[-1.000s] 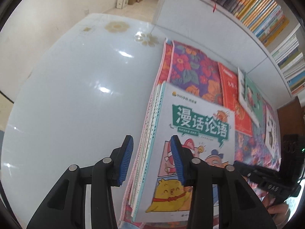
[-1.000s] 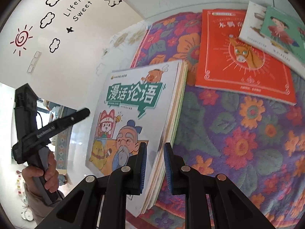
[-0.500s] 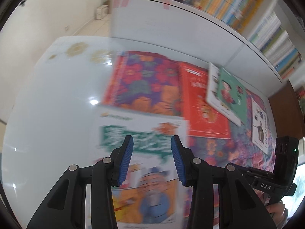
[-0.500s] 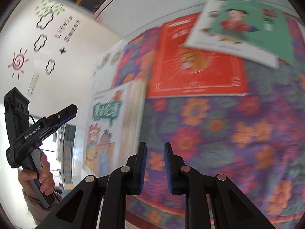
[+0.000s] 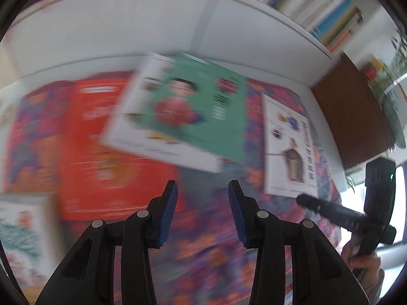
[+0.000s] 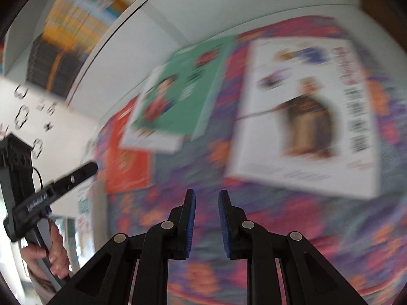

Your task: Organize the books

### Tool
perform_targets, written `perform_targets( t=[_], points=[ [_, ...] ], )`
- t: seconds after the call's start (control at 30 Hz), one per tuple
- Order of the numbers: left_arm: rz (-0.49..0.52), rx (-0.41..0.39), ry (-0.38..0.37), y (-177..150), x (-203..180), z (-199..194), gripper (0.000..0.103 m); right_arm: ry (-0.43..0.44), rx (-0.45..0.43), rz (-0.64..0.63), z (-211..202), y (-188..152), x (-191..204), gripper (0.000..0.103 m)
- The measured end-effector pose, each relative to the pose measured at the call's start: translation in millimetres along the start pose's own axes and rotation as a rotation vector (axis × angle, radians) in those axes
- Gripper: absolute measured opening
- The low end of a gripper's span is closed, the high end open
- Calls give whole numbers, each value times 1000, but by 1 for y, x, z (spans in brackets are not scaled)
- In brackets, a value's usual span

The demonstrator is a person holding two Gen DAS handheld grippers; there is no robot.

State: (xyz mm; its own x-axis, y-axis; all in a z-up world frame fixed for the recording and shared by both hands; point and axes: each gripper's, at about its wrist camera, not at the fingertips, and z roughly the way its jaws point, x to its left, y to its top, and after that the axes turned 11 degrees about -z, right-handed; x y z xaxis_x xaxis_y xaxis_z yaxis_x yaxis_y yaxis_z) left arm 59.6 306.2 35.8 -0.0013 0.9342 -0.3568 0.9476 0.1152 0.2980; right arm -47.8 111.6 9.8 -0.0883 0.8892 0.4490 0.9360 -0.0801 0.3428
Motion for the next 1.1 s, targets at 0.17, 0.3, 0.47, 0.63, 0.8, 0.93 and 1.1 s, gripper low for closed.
perform_targets(
  t=[0.17, 0.3, 0.47, 0.63, 0.8, 0.93, 1.1],
  points=[
    [52, 44, -55, -4, -61, 56, 38, -109, -22, 61, -23, -18, -53, 17],
    [50, 83, -80, -7, -87, 95, 38, -165, -12, 119, -24, -24, -85, 18],
    [43, 87, -14, -4, -100, 121, 38, -203, -2, 92, -19, -20, -101, 19],
    [47, 76, -14, 4, -106, 127, 38, -179, -4, 60, -15, -12, -106, 31],
    [62, 89, -31, 7, -115, 133, 41, -101, -25, 51, -9, -7, -102, 49],
    [127, 88, 22, -5, -124, 131, 41, -146, -6, 2, -7, -3, -92, 50],
    [3, 134, -68, -24, -97, 109, 41, -124, 30, -11, -7, 1, -90, 52]
  ],
)
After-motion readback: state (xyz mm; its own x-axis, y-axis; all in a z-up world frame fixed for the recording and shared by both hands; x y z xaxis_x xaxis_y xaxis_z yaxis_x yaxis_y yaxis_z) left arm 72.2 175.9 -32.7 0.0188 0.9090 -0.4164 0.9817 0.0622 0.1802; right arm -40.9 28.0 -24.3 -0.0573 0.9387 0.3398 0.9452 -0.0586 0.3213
